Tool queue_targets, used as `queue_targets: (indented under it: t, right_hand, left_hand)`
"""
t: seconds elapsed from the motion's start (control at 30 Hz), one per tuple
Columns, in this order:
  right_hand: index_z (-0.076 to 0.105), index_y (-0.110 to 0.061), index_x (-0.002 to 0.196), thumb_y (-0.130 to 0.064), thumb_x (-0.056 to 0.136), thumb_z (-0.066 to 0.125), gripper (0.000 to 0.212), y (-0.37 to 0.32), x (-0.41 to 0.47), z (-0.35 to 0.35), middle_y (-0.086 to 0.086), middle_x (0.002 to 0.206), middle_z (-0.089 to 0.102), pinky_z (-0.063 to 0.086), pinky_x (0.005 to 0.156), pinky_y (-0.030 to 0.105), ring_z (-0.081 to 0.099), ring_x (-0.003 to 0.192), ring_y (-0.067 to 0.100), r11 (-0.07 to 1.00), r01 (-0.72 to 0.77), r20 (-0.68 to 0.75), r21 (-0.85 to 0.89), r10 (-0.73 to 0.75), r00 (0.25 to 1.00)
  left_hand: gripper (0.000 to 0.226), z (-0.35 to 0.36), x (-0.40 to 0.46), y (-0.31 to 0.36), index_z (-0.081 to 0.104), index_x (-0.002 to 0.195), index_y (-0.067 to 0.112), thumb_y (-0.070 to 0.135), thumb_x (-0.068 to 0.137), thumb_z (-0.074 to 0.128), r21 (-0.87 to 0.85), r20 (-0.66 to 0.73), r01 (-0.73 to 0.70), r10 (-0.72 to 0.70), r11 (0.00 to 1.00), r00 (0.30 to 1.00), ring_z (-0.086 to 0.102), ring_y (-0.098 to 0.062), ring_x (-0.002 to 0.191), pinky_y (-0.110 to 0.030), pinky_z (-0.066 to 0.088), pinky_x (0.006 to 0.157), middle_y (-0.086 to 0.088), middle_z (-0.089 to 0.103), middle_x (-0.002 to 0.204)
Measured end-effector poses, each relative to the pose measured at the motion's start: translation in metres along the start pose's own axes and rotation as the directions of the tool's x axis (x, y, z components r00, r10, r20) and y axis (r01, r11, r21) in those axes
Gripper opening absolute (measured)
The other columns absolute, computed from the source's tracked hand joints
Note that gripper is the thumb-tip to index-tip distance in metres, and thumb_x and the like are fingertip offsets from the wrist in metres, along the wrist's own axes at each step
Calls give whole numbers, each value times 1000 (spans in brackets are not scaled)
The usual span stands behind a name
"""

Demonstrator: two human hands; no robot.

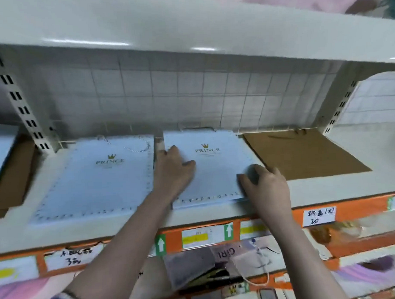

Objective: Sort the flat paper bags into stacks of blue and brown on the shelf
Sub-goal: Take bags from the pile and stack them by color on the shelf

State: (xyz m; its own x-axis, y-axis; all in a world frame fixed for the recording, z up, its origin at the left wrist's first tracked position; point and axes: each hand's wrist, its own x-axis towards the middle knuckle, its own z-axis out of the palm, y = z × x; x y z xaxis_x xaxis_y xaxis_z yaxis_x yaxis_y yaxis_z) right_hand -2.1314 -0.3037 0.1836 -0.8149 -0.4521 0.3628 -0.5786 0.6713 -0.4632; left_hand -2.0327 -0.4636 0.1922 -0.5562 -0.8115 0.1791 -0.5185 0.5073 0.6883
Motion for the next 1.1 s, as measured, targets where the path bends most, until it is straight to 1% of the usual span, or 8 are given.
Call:
queue_targets:
  t: [0.13,0.23,0.3,0.4,0.5,0.73,0.9,1.1]
  right_hand:
    - [64,0,102,-31,88,61,34,27,12,3,19,88,52,32,77,36,48,94,37,998,64,46,13,-65,997]
    - [63,2,96,-26,87,61,30,43,14,6,11,82,41,25,71,33,45,86,32,993,102,57,64,-106,993]
    - [62,2,99,-25,88,60,30,48,15,8,12,86,44,27,72,33,42,86,30,987,146,92,62,-151,984]
    - [60,2,105,-24,89,56,31,49,18,10,20,100,53,34,79,35,45,95,33,978,198,137,61,-205,969]
    - [56,-1,112,-27,93,50,33,44,20,12,16,109,50,33,80,32,43,100,29,973,226,180,51,-231,956]
    - [54,-3,107,-28,95,44,30,35,22,18,9,104,49,26,72,25,32,86,17,970,238,217,56,-244,945]
    - [52,-3,114,-30,98,39,35,31,31,21,10,114,53,36,85,30,47,103,24,969,248,267,-3,-239,934]
    - [53,-4,105,-29,98,39,29,28,37,25,9,109,54,36,82,30,49,101,24,973,228,292,-13,-215,932]
  left_hand:
    - [32,25,-5,8,52,105,8,31,84,54,73,-28,47,-45,996,999,50,-30,98,-35,45,80,-13,53,109]
    - [41,36,-5,12,54,118,9,36,86,54,172,-44,77,-70,982,997,48,-32,109,-35,39,87,-13,54,118]
    - [41,39,-3,11,56,116,10,38,85,54,209,-55,92,-82,974,995,48,-32,110,-36,39,91,-13,57,118]
    - [39,38,0,9,58,112,10,39,85,54,242,-75,125,-110,962,991,51,-32,109,-39,43,92,-12,59,115]
    - [41,35,4,7,56,119,9,35,88,55,222,-53,150,-141,963,989,52,-31,111,-34,42,90,-12,57,121]
    - [36,34,13,1,57,110,5,32,87,58,158,-52,192,-186,969,981,54,-28,100,-28,36,74,-11,58,113]
    - [39,41,10,0,51,115,2,32,90,53,217,-34,181,-178,959,984,48,-33,110,-36,40,85,-13,49,119]
    - [51,43,8,2,43,130,-2,35,95,43,347,-36,159,-157,924,987,35,-33,128,-38,30,104,-17,40,138]
